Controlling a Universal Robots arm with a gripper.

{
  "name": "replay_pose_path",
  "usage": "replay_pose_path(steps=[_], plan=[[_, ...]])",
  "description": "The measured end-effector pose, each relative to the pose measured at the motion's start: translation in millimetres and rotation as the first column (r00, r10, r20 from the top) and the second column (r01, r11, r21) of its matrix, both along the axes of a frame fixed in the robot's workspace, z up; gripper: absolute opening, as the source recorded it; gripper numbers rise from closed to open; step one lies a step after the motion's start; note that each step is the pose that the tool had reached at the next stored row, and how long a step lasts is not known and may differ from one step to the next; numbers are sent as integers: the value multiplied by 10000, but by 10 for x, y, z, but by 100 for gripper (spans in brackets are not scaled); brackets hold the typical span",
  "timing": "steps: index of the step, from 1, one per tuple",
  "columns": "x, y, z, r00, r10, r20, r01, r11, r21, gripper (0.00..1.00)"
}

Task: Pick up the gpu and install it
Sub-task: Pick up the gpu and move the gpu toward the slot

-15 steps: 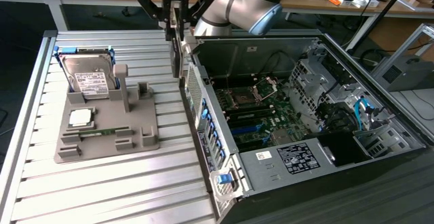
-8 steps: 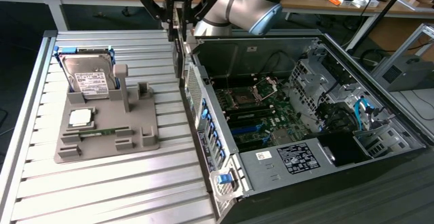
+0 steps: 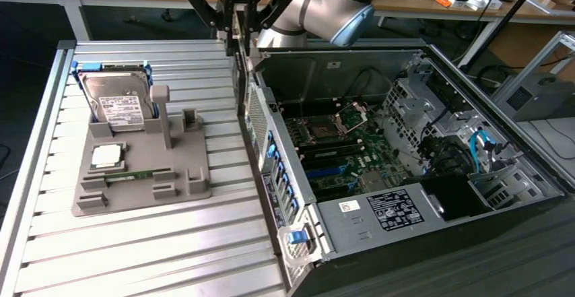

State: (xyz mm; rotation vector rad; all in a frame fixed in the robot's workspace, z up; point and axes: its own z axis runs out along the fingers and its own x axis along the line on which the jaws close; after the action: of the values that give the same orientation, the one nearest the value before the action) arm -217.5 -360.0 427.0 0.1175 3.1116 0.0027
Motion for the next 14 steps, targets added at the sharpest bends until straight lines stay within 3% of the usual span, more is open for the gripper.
replay_pose_path(steps=[14], plan=[[87,0,-31,10000,-1,0,1,10000,-1,27]])
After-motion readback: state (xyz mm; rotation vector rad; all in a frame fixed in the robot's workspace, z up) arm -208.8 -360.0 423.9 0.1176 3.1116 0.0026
